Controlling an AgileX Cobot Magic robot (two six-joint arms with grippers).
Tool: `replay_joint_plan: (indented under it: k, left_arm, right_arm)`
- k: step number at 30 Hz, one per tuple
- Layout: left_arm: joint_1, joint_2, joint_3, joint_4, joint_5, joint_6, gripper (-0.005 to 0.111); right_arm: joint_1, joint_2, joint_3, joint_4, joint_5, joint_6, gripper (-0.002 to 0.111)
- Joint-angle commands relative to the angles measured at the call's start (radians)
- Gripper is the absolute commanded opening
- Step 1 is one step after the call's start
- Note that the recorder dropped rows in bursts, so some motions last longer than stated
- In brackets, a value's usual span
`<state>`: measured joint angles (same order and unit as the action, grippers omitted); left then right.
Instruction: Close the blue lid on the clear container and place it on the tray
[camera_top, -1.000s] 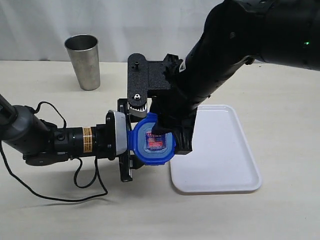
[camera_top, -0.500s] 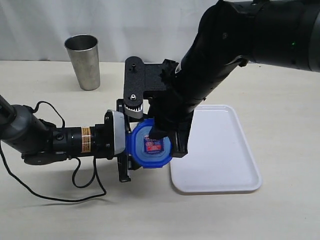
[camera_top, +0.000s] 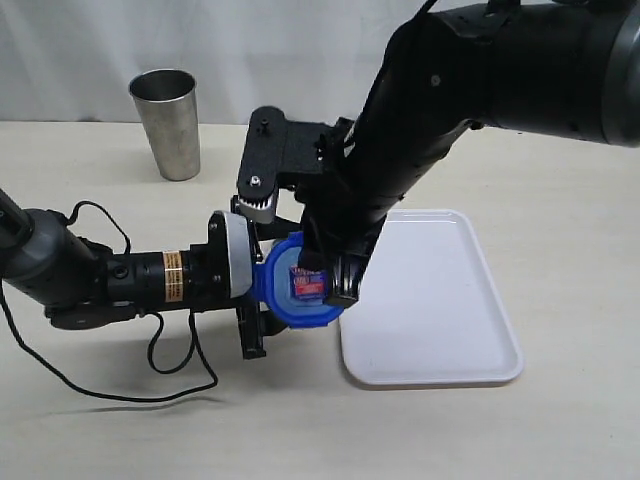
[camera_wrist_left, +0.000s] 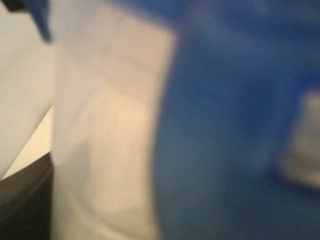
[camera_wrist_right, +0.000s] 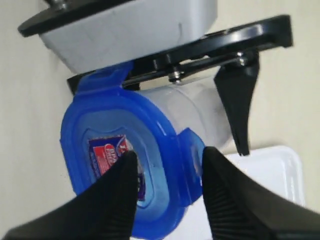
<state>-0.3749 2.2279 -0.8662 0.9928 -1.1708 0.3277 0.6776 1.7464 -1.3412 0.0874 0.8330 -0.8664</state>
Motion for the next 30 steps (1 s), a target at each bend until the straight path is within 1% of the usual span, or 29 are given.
replay_joint_plan:
  k: [1,5,10,13,14,17,19,21,24,30]
  left_arm:
    - [-0.008,-0.004,0.005,-0.014,-0.05,-0.153,0.0]
    - [-0.008,-0.004,0.005,-0.017,-0.05,-0.199,0.0]
    - [-0.008,-0.004,0.005,-0.021,-0.05,-0.206,0.0]
    - [-0.008,-0.004,0.005,-0.051,-0.05,-0.263,0.0]
    - [-0.008,-0.004,0.005,-0.06,-0.05,-0.285,0.0]
    - [-0.008,-0.004,0.002,-0.066,-0.05,-0.306,0.0]
    - [-0.008,-0.004,0.002,-0.064,-0.035,-0.306,0.0]
    - [-0.008,-0.004,0.002,-0.062,-0.035,-0.319,0.0]
    - [-0.008,-0.004,0.002,-0.062,-0.035,-0.336,0.0]
    - [-0.008,-0.004,0.002,-0.055,-0.046,-0.336,0.0]
  right_arm:
    - [-0.005,-0.029,-0.025,-0.159,-0.075,0.209,0.033]
    - [-0.005,-0.069,-0.03,-0.258,-0.115,0.362,0.034]
    - [-0.005,-0.118,-0.03,-0.312,-0.158,0.559,0.034]
    - [-0.005,-0.13,-0.03,-0.304,-0.131,0.784,0.033]
    - [-0.005,-0.13,-0.03,-0.282,-0.11,0.809,0.032]
    - [-0.005,-0.111,-0.03,-0.221,-0.038,0.802,0.022]
    - [-0.005,-0.092,-0.028,-0.202,-0.007,0.797,0.011]
    - [-0.005,-0.071,-0.028,-0.185,0.008,0.791,0.004]
    - [-0.005,-0.035,-0.028,-0.147,0.014,0.762,0.004]
    - [-0.028,0.022,-0.028,-0.152,0.016,0.774,0.004]
